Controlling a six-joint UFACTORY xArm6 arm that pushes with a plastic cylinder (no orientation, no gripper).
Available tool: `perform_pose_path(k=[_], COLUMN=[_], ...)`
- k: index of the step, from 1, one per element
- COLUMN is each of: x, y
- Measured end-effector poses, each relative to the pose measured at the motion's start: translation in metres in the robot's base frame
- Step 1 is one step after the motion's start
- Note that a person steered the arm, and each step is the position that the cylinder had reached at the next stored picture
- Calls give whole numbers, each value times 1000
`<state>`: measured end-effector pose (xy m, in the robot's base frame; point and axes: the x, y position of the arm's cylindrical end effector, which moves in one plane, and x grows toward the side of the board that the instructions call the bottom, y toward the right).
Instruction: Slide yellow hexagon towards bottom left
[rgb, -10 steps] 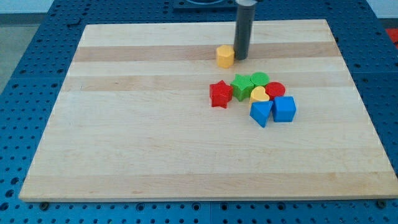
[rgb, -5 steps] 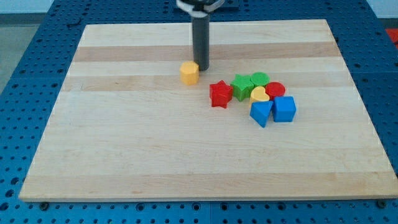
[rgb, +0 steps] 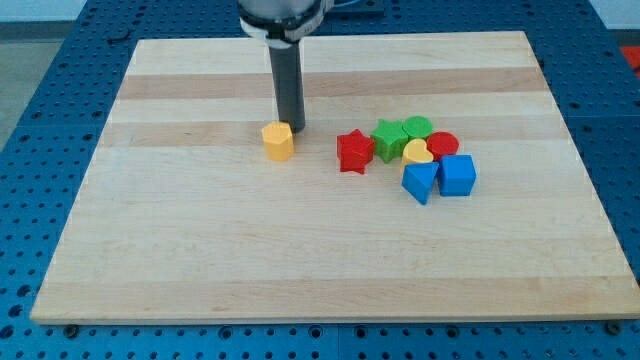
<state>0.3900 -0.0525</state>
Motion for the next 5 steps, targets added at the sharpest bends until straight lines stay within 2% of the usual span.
perform_pose_path(k=[1, 2, 5], x=[37, 44, 36], y=[0, -6, -64])
